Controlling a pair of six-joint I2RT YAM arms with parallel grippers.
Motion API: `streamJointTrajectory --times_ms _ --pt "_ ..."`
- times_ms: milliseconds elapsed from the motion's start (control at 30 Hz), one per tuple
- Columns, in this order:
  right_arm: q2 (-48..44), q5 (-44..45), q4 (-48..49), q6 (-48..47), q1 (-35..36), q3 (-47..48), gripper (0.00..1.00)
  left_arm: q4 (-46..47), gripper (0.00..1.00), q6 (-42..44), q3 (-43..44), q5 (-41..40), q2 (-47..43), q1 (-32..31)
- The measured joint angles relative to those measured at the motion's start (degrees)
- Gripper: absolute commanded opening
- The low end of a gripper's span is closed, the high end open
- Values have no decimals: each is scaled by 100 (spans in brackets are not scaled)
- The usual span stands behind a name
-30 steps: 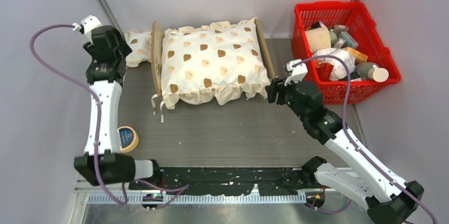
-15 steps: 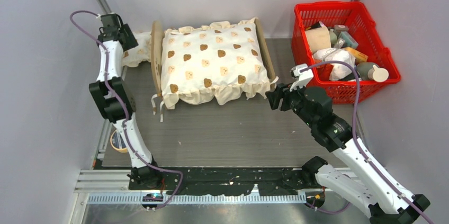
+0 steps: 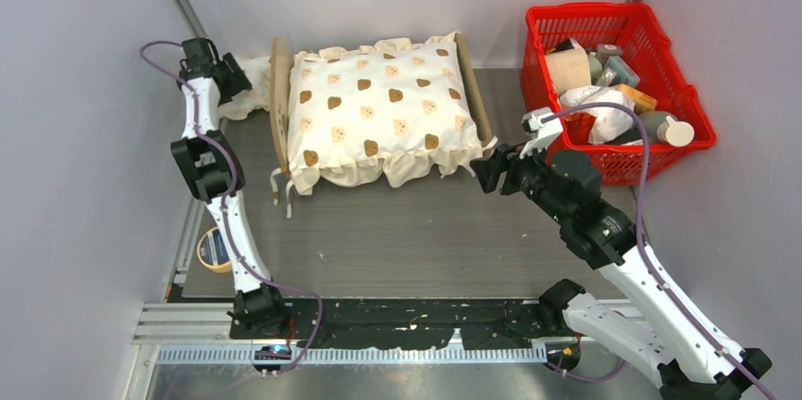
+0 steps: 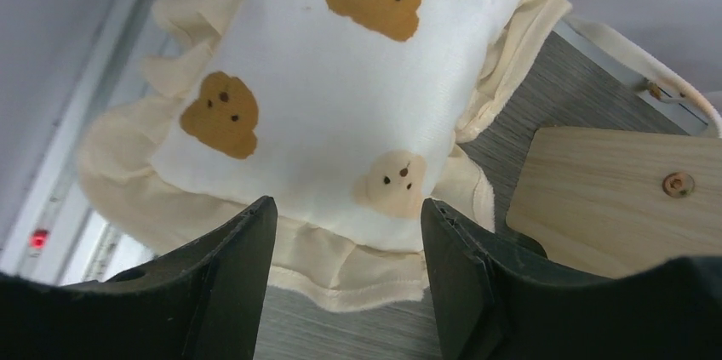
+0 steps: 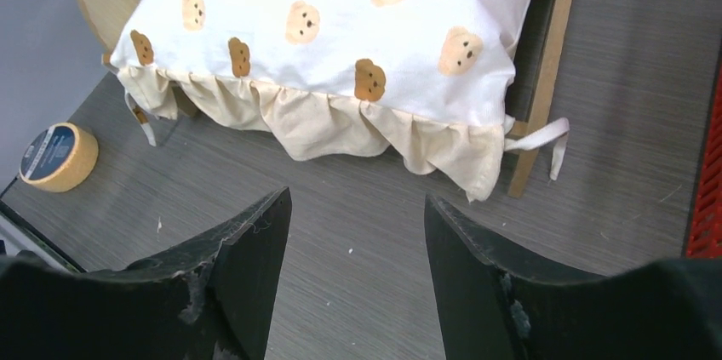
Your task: Set up the pet bed
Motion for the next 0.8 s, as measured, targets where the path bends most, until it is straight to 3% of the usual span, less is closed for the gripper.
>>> streamJointTrajectory --times_ms 133,233,267,300,500,633,800 --pt "0 2 7 -4 0 232 65 -85 59 -402 59 170 229 31" --pt "-7 0 17 -7 0 356 65 -186 43 -695 24 179 334 33" --pt "-17 0 37 -7 0 369 65 -216 28 -793 7 188 341 42" --pt "-44 0 48 -7 0 369 65 -238 2 -863 2 205 345 50" --pt "-367 4 59 2 0 369 64 -236 0 -1368 -208 520 304 236" --pt "-601 7 68 68 0 369 63 243 0 -1582 -1821 669 -492 295" --pt "-898 39 208 223 0 315 62 529 0 -1869 -3998 343 -2356 251"
